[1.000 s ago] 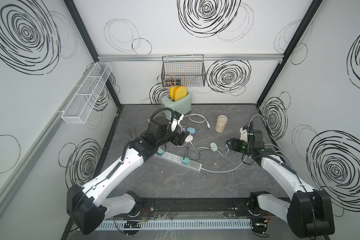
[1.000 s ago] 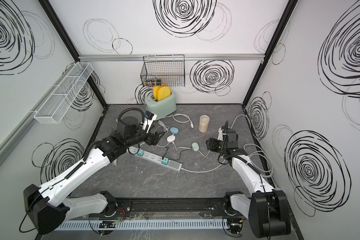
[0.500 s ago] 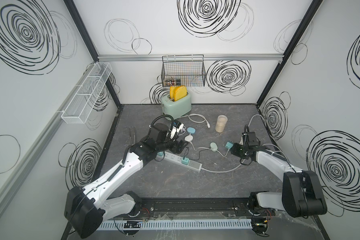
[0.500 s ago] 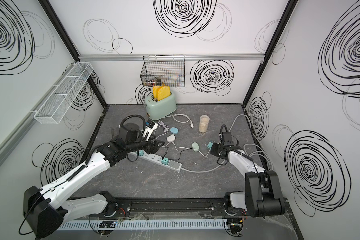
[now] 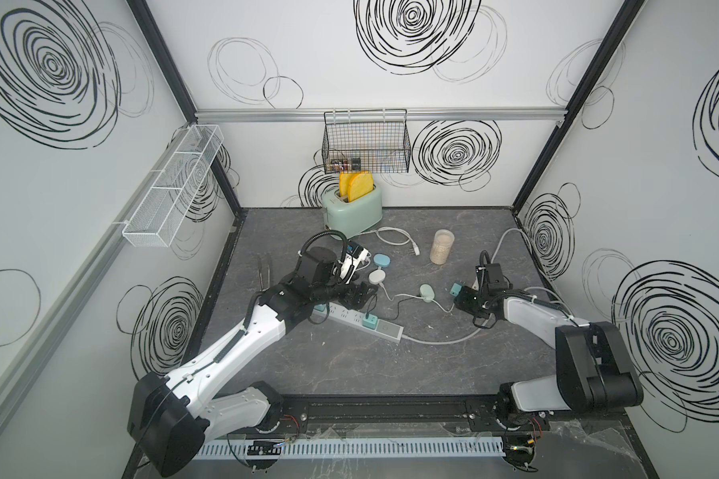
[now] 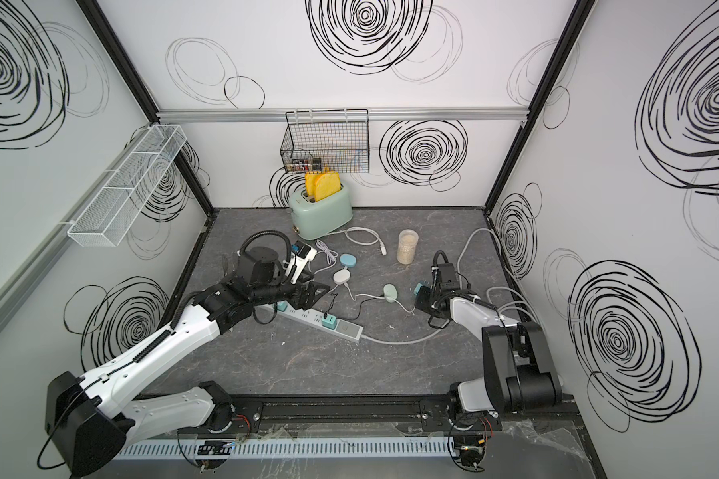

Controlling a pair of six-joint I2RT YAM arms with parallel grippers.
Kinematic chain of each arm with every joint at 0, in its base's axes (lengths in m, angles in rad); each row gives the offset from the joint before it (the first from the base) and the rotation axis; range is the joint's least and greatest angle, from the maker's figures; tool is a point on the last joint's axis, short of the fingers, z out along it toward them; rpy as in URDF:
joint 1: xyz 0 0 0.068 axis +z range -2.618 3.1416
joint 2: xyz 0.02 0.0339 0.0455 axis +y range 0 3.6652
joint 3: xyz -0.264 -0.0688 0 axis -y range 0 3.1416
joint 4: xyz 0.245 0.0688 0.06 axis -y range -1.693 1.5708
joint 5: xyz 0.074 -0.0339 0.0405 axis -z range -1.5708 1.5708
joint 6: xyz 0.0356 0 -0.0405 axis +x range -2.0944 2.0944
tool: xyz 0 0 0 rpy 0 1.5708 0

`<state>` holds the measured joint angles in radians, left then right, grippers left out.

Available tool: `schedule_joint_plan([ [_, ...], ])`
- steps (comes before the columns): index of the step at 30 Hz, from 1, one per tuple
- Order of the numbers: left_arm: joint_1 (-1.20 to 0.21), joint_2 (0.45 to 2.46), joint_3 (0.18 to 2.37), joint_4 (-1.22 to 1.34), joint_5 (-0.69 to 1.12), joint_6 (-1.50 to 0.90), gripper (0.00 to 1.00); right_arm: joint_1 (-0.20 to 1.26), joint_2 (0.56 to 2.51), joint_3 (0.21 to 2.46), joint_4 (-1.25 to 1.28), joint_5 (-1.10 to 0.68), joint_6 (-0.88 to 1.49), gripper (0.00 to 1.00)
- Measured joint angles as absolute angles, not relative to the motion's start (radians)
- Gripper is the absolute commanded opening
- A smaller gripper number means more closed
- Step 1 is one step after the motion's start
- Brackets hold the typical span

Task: Charge the bluetooth headset
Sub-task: Pick up the plug from the center of the board.

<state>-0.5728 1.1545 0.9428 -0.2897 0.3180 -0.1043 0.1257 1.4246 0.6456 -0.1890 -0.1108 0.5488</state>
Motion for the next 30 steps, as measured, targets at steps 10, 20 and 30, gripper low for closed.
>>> schedule_joint_plan([
  [10,-0.573,1.153,0.92,-0.278,0.391,-0.116,0.7,0.138,1.48,0.647,-0.147,-0.088,0.569,0.28],
  [20,-0.573,1.153,0.914,-0.254,0.473,-0.135,0.69,0.154,1.489,0.647,-0.137,-0.036,0.577,0.09],
  [30,-0.564,1.153,0.914,-0.252,0.467,-0.134,0.68,0.225,1.38,0.679,-0.165,0.023,0.528,0.0],
])
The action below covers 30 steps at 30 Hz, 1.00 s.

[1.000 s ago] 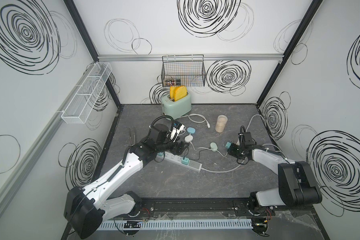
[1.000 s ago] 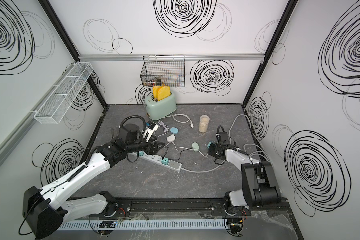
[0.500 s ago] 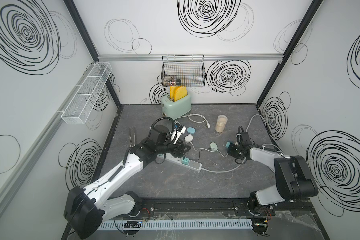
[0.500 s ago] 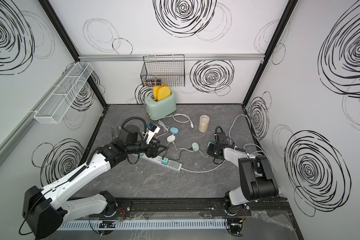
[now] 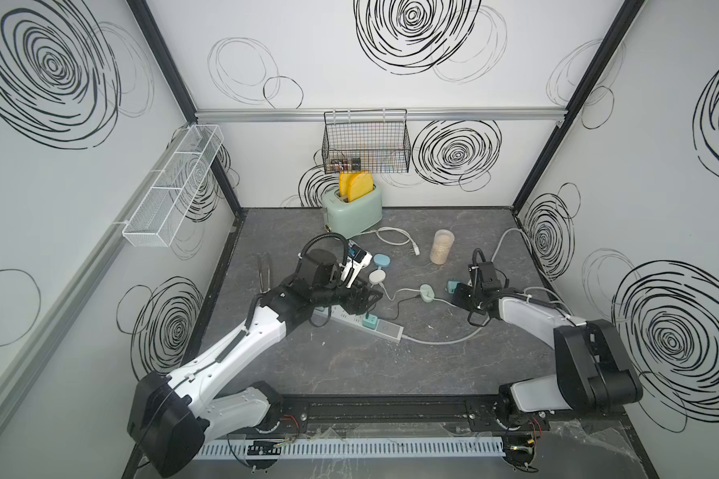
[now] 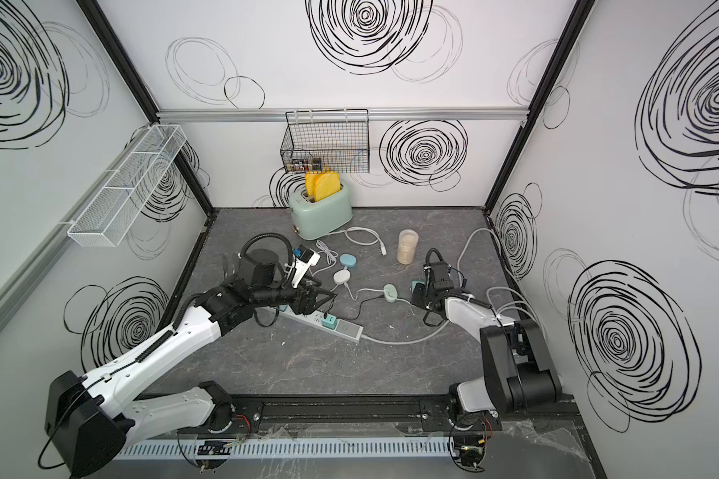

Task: Charge the bluetooth headset
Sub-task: Pick up the plug from the center of the board.

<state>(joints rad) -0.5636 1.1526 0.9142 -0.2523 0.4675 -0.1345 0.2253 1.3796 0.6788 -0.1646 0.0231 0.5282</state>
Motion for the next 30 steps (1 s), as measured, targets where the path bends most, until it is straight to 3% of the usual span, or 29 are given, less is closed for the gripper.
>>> schedule_joint_plan([
  [7,-0.522,1.136,0.914,-0.252,0.423,-0.139,0.68,0.337,1.236,0.773,-0.155,0.081,0.32,0.0],
  [14,-0.482,1.111,0.914,-0.251,0.379,-0.14,0.73,0.492,1.156,0.788,-0.022,0.116,-0.047,0.0],
  [22,-0.401,1.073,0.914,-0.201,0.385,-0.125,0.8,0.532,1.186,0.795,0.107,0.019,-0.499,0.0],
  [25,-0.393,1.056,0.913,-0.168,0.393,-0.085,0.89,0.532,1.232,0.831,0.101,-0.031,-0.672,0.0],
  [30,-0.314,1.077,0.913,-0.078,0.48,0.0,0.87,0.532,1.331,0.966,0.042,-0.089,-0.913,0.0],
])
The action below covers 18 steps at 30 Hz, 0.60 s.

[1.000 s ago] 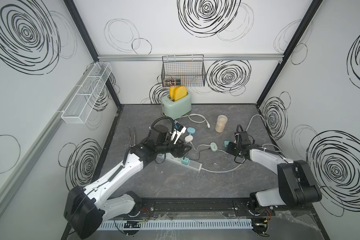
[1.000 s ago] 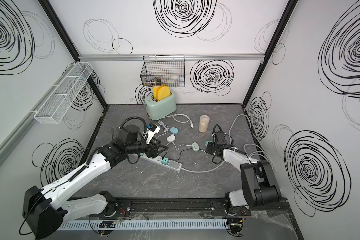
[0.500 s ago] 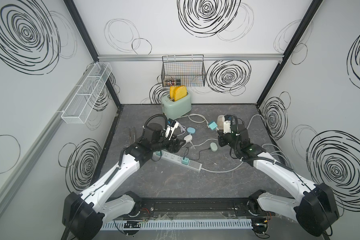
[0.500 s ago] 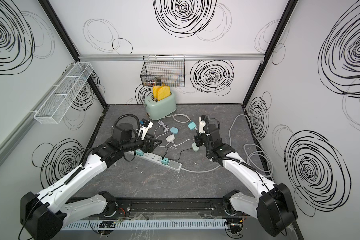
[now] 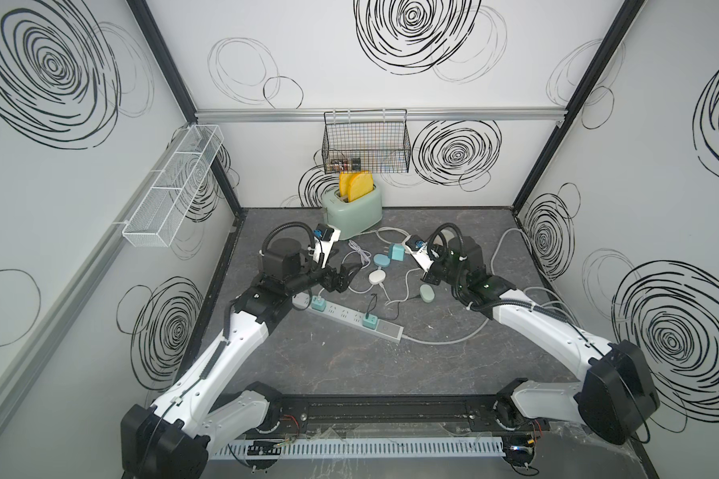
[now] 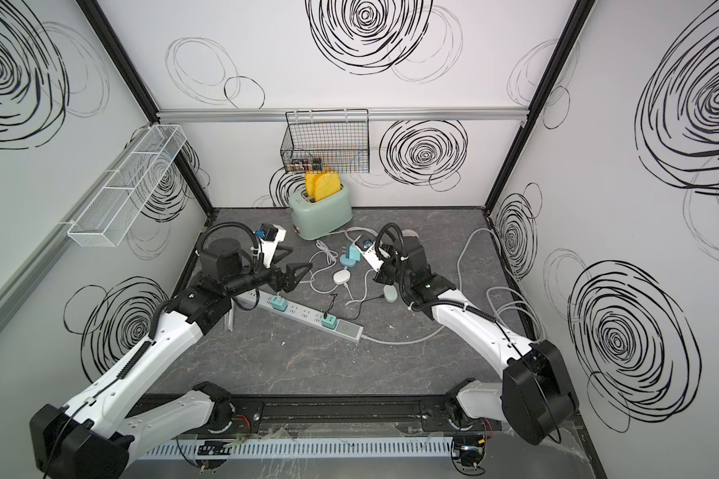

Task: Charge the bluetooth headset
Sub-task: Pick up the plug from the center of the board.

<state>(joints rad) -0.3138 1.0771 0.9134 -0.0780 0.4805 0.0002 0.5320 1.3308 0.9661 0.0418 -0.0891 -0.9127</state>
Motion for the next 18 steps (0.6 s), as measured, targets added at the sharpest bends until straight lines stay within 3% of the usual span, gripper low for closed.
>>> schedule_joint_plan([
  [6,-0.276,1.212,0.928,-0.069,0.586,0.191,0.86,0.533,1.402,1.122,-0.05,-0.122,-1.088,0.0],
  [11,-0.276,1.24,0.944,-0.083,0.66,0.371,0.92,0.532,1.379,1.115,-0.081,-0.175,-1.217,0.0],
  [18,-0.278,1.291,1.047,-0.121,0.731,0.61,0.91,0.531,1.371,1.111,-0.131,-0.233,-1.365,0.0],
])
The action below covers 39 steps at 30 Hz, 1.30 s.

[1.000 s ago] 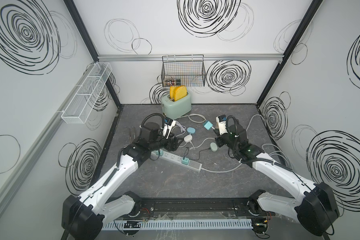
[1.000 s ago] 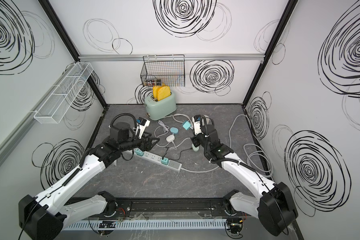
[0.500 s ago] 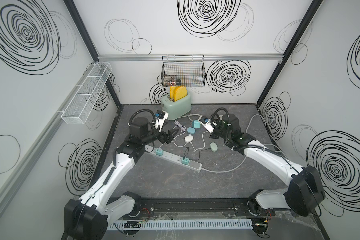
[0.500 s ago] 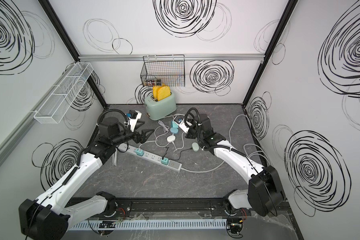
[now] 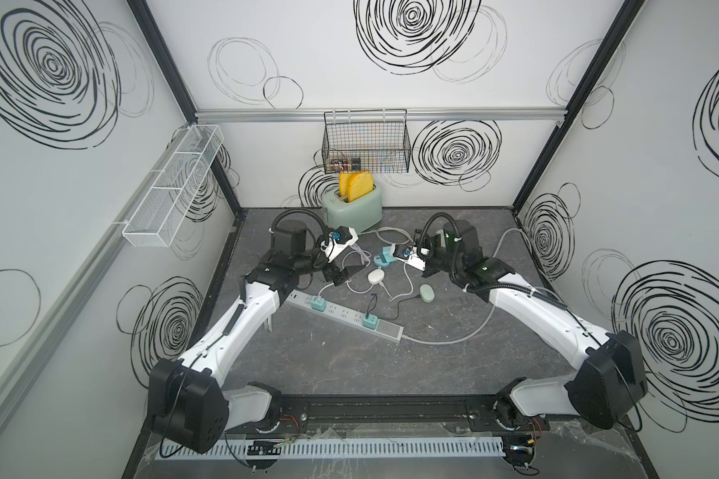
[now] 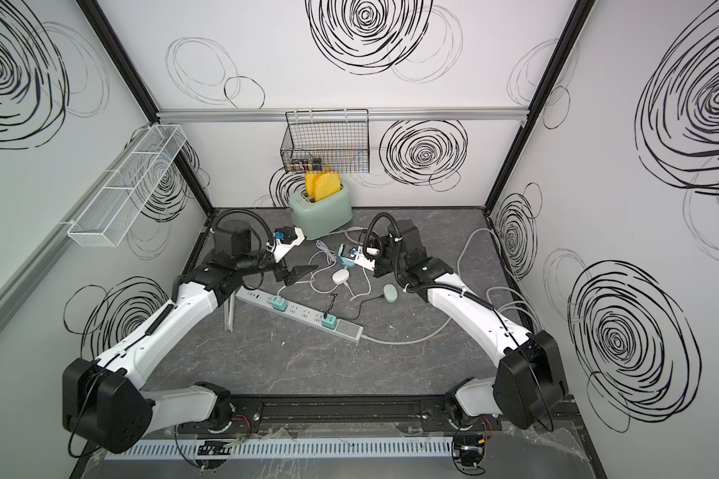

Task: Charge the bluetooth headset
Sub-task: Pick up the plug from the center of the board.

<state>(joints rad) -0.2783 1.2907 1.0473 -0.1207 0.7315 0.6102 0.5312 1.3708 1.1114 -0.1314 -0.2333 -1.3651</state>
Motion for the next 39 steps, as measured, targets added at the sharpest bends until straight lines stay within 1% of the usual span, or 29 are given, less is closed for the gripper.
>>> schedule_joint_plan([
  [4,-0.305,1.302,1.045,-0.132,0.751,0.722,0.9,0.54,1.368,1.111,-0.14,-0.242,-1.433,0.0],
  [6,-0.323,1.31,1.042,-0.123,0.75,0.737,0.87,0.554,1.367,1.111,-0.145,-0.237,-1.462,0.0],
  [13,-0.352,1.401,1.055,-0.087,0.733,0.672,0.76,0.612,1.367,1.111,-0.141,-0.211,-1.533,0.0],
  [20,-0.36,1.42,1.06,-0.089,0.713,0.634,0.73,0.654,1.368,1.1,-0.092,-0.168,-1.584,0.0],
  [21,-0.36,1.425,1.063,-0.089,0.713,0.629,0.7,0.658,1.368,1.099,-0.089,-0.164,-1.589,0.0],
  [25,-0.367,1.444,1.075,-0.096,0.713,0.614,0.55,0.675,1.369,1.095,-0.072,-0.138,-1.605,0.0],
  [26,-0.368,1.446,1.075,-0.098,0.714,0.614,0.53,0.677,1.369,1.095,-0.07,-0.131,-1.607,0.0],
  [33,-0.382,1.461,1.077,-0.108,0.714,0.613,0.51,0.688,1.37,1.067,-0.025,-0.087,-1.608,0.0],
  [34,-0.384,1.466,1.08,-0.11,0.714,0.613,0.5,0.69,1.37,1.063,-0.022,-0.083,-1.608,0.0],
  [37,-0.386,1.481,1.093,-0.112,0.714,0.613,0.4,0.695,1.37,1.056,-0.015,-0.074,-1.608,0.0],
  [39,-0.386,1.485,1.095,-0.117,0.717,0.617,0.34,0.697,1.37,1.054,-0.01,-0.07,-1.608,0.06],
])
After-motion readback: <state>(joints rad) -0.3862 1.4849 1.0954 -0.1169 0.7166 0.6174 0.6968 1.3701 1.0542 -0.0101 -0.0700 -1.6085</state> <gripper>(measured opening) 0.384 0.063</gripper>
